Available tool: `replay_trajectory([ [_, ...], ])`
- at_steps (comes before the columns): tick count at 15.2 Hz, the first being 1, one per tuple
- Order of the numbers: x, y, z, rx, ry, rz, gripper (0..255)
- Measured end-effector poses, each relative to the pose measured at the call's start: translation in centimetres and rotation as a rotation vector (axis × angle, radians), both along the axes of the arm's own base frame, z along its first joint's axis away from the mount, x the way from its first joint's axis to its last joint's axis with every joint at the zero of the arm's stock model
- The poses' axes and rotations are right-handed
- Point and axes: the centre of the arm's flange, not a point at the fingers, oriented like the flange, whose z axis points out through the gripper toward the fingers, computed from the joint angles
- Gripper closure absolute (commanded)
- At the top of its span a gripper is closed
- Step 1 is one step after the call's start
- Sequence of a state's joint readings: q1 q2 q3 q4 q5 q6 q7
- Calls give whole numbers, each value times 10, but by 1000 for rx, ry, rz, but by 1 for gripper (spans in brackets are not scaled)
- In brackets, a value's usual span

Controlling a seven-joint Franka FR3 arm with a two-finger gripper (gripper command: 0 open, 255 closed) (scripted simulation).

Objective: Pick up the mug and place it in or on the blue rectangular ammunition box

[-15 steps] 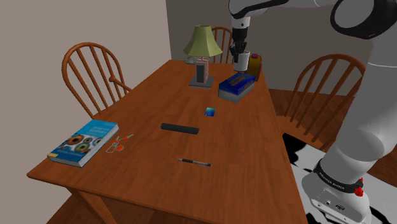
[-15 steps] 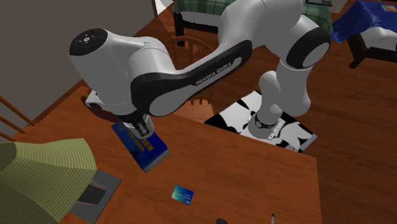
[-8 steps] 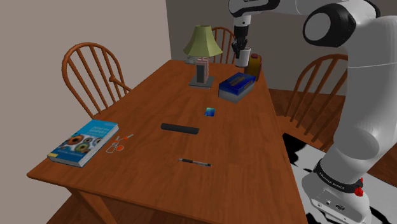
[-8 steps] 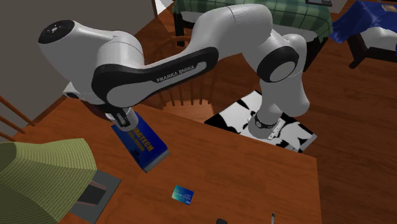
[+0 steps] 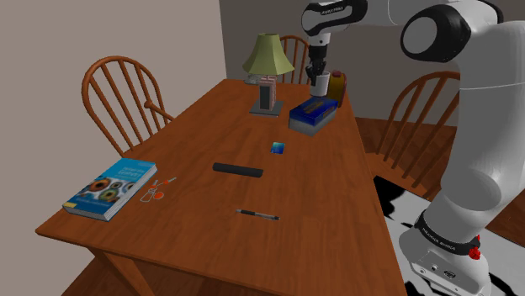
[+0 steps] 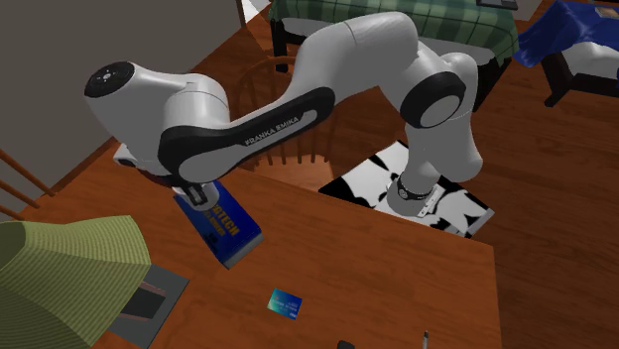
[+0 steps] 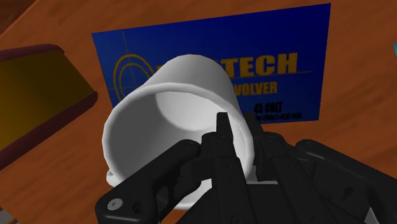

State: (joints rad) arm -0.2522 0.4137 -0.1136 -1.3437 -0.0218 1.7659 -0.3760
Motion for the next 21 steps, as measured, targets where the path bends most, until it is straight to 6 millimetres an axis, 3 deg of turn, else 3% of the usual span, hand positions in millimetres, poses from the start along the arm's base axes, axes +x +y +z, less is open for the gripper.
replay_trajectory([
  [8,1,-1,-40,0,0,0,255],
  [15,1,0,-45,0,0,0,255],
  [16,1,0,-45,0,0,0,0],
  [21,1,0,-45,0,-1,0,0],
])
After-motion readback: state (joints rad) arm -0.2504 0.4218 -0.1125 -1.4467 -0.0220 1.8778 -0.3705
